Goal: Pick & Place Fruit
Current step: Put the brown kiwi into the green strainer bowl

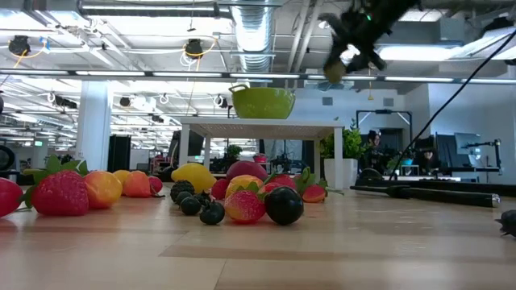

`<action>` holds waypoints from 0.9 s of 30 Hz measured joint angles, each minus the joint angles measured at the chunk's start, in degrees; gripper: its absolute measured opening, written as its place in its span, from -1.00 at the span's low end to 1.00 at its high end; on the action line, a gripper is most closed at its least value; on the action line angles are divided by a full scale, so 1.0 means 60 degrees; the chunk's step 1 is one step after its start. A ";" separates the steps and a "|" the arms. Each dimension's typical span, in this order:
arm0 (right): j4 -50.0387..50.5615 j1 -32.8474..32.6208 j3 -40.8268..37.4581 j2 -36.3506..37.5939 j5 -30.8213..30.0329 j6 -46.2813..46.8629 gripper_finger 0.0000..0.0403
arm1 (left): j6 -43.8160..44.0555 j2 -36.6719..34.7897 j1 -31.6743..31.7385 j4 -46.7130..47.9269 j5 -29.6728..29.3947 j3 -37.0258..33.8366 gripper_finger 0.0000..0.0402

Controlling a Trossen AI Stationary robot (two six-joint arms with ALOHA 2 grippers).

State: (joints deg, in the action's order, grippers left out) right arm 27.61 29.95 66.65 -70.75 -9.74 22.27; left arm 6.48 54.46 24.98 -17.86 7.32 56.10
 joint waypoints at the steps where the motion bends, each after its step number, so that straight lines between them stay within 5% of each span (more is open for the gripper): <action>1: -0.0708 -0.0124 0.0001 -0.0001 0.0097 -0.0034 0.07 | 0.0000 0.0002 -0.0001 -0.0005 0.0001 0.0002 -0.29; 8: -0.3615 -0.0633 0.0007 -0.0822 0.0649 -0.0566 0.08 | 0.0000 0.0004 0.0000 -0.0030 0.0003 0.0000 -0.29; 27: -0.4493 -0.0604 0.0259 -0.3273 0.0973 -0.0563 0.10 | 0.0000 0.0001 0.0002 -0.0041 0.0000 0.0001 -0.29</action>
State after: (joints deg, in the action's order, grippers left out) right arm 0.65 26.33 68.21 -90.39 -3.90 18.89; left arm 6.48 54.46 24.99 -18.11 7.32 56.10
